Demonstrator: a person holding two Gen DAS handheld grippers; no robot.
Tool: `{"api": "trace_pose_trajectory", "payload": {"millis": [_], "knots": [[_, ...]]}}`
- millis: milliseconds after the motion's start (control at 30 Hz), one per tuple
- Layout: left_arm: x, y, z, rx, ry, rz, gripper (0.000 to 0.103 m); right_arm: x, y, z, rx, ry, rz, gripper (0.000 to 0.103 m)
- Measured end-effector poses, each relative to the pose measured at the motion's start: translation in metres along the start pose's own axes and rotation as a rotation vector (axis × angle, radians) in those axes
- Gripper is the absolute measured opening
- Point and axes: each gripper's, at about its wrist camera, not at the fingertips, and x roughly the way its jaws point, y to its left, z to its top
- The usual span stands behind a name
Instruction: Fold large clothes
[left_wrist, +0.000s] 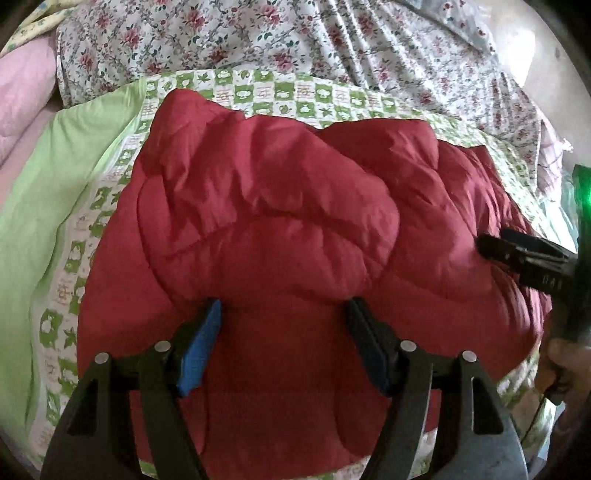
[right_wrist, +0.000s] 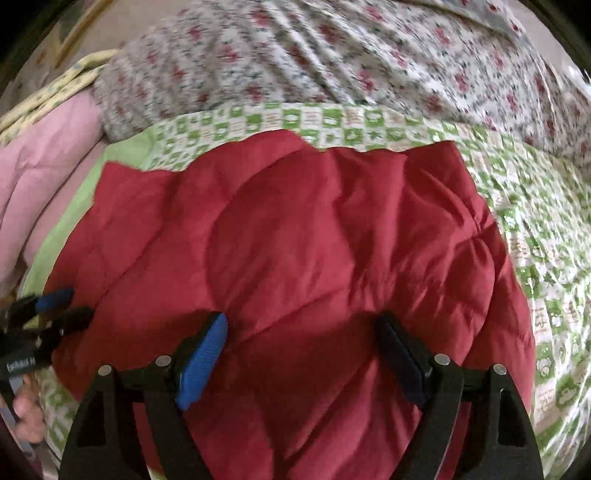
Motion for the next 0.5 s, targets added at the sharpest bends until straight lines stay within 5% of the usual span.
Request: {"api": "trace_pose_trajectory", "payload": {"millis": [500], "knots": [[0.033, -0.005, 0.033, 0.013, 0.008, 0.064, 0.073, 0.029, -0.046, 0.033, 0.130, 0.036, -0.008, 0.084]]}}
